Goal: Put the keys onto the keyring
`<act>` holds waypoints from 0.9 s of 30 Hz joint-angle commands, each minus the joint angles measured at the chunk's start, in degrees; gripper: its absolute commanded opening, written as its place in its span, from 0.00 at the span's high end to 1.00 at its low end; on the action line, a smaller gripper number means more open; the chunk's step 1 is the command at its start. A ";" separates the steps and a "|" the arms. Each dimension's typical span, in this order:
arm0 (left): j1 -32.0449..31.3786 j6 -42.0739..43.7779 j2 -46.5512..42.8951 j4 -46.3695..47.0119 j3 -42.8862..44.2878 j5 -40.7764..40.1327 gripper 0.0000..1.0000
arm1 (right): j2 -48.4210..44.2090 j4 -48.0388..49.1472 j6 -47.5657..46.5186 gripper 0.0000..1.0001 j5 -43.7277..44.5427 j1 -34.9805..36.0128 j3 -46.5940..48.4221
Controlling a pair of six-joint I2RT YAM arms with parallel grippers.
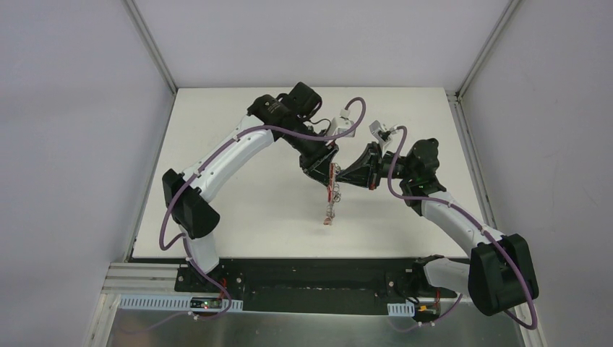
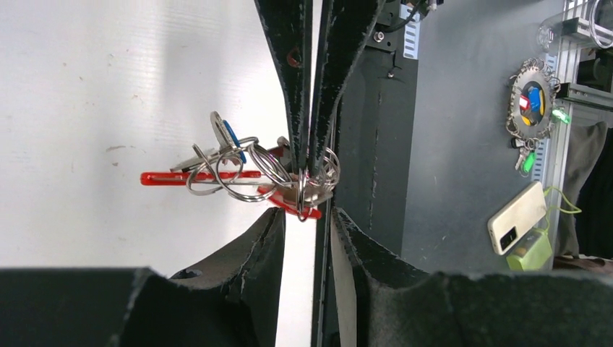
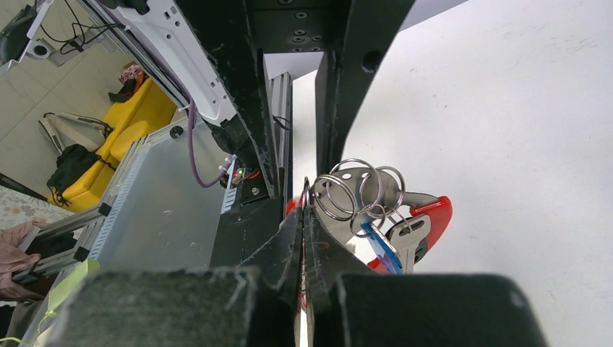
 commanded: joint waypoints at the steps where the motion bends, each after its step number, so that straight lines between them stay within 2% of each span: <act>1: 0.62 -0.12 -3.46 5.97 -2.24 3.53 0.69 | -1.77 4.96 1.12 1.00 -0.56 -0.54 0.97; 11: 2.01 -2.58 -5.58 12.29 -7.76 6.28 0.69 | -1.61 5.06 1.28 1.00 -0.56 -0.58 0.99; 27: 1.97 -4.22 -4.85 13.78 -9.24 10.69 0.87 | -1.69 5.26 1.47 1.00 -0.38 -0.83 0.92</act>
